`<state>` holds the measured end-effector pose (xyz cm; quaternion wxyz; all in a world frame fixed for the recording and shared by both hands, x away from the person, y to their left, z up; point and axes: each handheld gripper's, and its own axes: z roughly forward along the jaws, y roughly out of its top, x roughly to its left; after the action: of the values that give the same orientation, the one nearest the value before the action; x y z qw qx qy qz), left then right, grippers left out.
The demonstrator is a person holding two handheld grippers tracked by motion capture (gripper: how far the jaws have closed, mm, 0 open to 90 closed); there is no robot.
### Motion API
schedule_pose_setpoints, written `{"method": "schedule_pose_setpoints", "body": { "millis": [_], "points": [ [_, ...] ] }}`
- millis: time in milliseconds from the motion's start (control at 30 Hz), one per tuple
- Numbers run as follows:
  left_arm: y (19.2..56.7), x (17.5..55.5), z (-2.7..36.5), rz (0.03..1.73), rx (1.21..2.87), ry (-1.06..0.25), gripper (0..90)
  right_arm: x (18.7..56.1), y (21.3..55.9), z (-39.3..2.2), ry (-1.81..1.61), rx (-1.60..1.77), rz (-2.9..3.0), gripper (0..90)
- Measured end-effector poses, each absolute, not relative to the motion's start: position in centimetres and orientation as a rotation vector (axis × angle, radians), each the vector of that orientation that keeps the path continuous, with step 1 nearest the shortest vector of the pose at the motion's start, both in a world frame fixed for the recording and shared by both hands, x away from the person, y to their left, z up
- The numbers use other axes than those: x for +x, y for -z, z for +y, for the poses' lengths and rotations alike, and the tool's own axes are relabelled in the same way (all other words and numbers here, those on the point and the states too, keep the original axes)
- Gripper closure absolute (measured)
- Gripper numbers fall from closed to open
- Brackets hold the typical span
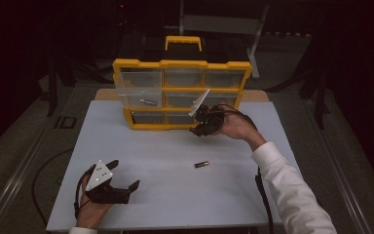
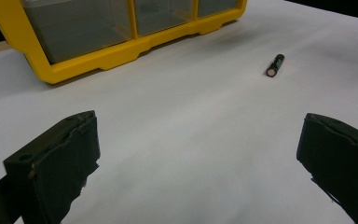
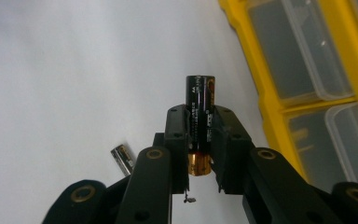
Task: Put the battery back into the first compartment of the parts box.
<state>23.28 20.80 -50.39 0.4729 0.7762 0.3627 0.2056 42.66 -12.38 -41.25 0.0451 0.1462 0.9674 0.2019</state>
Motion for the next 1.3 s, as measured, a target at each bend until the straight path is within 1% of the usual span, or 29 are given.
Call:
{"method": "schedule_pose_setpoints", "body": {
  "millis": [200,700,1300],
  "points": [
    [50.4,23.3,20.8,0.888,1.899,-0.504,0.1,42.9,40.2,-12.2,-0.655,0.420,2.934,77.2],
    [50.4,23.3,20.8,0.888,1.899,-0.504,0.1,43.3,38.4,-12.2,-0.692,0.484,2.912,77.1],
    [50.4,23.3,20.8,0.888,1.898,-0.504,0.1,43.9,35.7,-12.1,-0.833,0.479,2.867,77.2]
  ]
}}
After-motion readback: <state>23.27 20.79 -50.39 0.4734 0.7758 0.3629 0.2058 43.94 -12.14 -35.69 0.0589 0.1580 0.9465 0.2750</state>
